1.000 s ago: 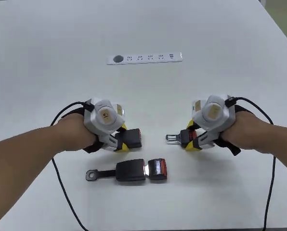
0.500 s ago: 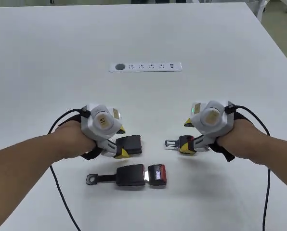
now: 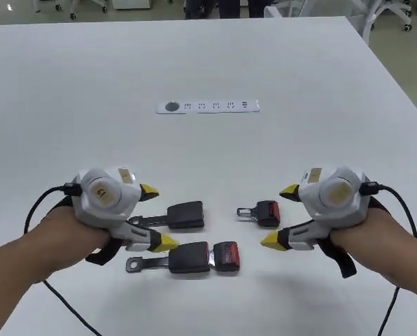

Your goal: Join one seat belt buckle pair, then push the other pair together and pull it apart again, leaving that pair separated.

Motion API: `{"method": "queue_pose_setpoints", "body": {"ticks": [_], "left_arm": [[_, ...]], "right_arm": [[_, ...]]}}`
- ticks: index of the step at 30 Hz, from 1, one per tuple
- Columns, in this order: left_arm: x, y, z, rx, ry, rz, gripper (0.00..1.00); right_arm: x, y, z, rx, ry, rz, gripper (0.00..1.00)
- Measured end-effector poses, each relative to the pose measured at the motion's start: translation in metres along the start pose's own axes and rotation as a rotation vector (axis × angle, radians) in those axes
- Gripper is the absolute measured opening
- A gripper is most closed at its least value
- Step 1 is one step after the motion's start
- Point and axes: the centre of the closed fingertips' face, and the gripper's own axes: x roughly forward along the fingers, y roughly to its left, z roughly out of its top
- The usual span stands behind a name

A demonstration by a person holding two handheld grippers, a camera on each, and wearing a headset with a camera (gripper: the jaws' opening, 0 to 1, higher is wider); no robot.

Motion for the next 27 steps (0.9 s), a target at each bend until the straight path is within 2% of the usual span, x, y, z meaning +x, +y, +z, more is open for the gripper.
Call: {"method": "queue_pose_setpoints", "body": {"ticks": [2,5,8,12,16,19,23,27], "left_arm": [[-0.008,-0.003,-0.004,-0.021,-0.008,0.015,0.76],[-0.02,-0.013,-0.014,-0.036,0.003,0.031,0.83],[-0.031,-0.014,-0.025,-0.047,0.001,0.048,0.89],[-0.044,-0.013,-0.04,-0.077,-0.006,0.078,0.92],[-0.052,-0.016,-0.05,-0.109,-0.023,0.097,0.96],[-0.057,-0.016,-0.051,-0.117,-0.027,0.117,1.0],[-0.062,-0.011,-0.054,-0.15,-0.05,0.143,1.0],[-0.066,-0.012,-0.049,-0.165,-0.082,0.158,1.0]], "right_arm": [[-0.004,0.003,-0.001,0.015,-0.016,-0.008,0.68],[-0.011,0.008,-0.004,0.031,-0.035,-0.016,0.7],[-0.017,0.011,-0.011,0.056,-0.053,-0.023,0.73],[-0.024,0.015,-0.023,0.093,-0.058,-0.039,0.77],[-0.032,0.025,-0.027,0.1,-0.075,-0.035,0.81],[-0.034,0.031,-0.027,0.109,-0.094,-0.033,0.9],[-0.038,0.029,-0.024,0.125,-0.121,-0.06,0.97],[-0.038,0.027,-0.023,0.142,-0.129,-0.072,1.0]]}}
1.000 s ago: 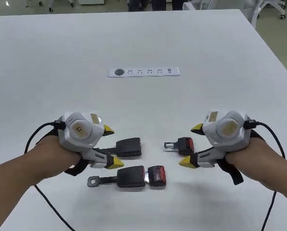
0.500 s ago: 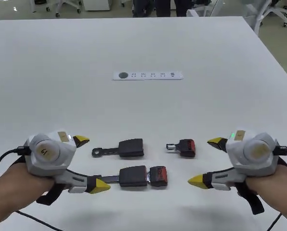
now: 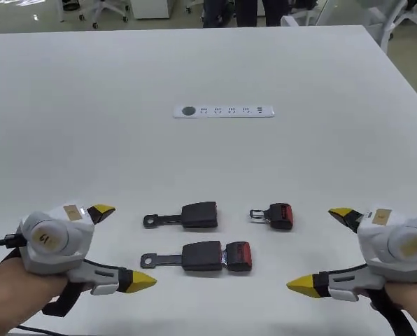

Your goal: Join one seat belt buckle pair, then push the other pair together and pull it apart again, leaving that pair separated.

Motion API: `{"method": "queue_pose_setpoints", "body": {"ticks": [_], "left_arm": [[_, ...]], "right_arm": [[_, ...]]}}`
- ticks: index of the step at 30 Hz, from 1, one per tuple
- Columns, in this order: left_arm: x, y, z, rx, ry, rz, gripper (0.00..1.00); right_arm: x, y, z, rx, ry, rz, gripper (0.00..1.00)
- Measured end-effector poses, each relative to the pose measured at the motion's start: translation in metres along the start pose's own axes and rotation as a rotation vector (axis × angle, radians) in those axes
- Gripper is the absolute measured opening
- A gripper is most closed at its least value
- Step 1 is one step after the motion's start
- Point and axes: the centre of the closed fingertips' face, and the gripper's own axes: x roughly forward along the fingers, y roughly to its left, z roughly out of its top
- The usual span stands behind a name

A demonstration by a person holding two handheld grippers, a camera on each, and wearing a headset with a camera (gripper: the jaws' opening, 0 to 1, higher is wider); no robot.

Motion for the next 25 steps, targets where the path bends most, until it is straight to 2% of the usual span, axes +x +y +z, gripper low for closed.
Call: {"method": "queue_pose_setpoints", "body": {"ticks": [2,7,10,14,21,24,25], "left_arm": [[-0.002,-0.002,0.003,-0.001,-0.012,0.0,1.0],[-0.006,0.005,-0.002,-0.024,-0.019,0.032,1.0],[-0.007,0.007,-0.003,-0.048,-0.034,0.027,1.0],[-0.005,0.005,-0.004,-0.058,-0.036,0.018,1.0],[-0.006,0.001,-0.001,-0.096,-0.053,0.02,1.0],[-0.007,-0.001,0.002,-0.121,-0.046,0.028,1.0],[-0.008,0.0,0.004,-0.12,-0.063,0.028,1.0]], "right_arm": [[-0.001,0.001,0.002,-0.006,-0.003,-0.005,1.0],[-0.001,0.003,0.004,-0.001,-0.004,-0.007,1.0],[-0.001,0.006,0.01,0.029,-0.023,0.004,1.0],[-0.001,0.003,0.013,0.023,-0.025,0.002,1.0],[0.001,0.002,0.009,0.032,-0.007,0.008,1.0],[0.002,-0.003,0.004,-0.017,0.023,-0.028,1.0],[0.002,-0.004,0.004,-0.017,0.024,-0.031,1.0]]}}
